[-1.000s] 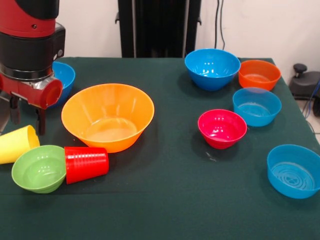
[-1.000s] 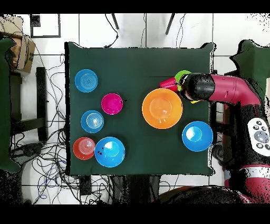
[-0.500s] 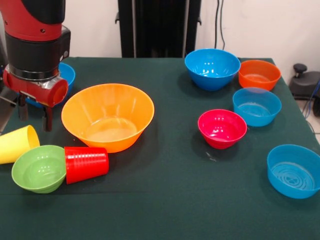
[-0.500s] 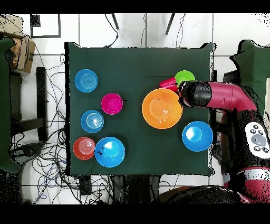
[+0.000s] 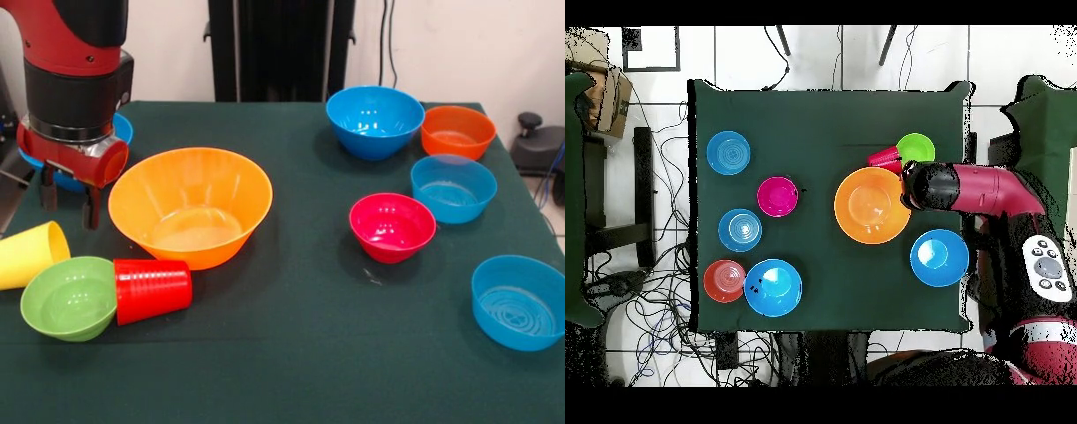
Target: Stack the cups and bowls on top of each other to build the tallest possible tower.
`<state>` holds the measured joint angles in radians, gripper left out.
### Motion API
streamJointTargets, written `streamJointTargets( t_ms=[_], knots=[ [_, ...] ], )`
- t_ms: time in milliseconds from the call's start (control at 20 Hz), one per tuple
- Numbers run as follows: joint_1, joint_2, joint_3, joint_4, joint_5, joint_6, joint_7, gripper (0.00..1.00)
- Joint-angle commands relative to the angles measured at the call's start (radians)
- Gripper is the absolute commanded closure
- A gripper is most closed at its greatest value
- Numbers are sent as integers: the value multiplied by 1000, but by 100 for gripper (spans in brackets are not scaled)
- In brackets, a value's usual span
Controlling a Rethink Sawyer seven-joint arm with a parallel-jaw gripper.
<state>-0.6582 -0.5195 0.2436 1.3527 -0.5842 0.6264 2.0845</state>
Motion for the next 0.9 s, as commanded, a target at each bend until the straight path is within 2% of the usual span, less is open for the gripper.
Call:
streamJointTargets(
  t_ms=[50,450,900],
  knots=[
    [32,30,-2,70,-78,-59,-70,0],
    [10,19,4,68,-90,-39,-144,0],
    [63,11,-98,-7,-176,50,-153,0]
  ],
)
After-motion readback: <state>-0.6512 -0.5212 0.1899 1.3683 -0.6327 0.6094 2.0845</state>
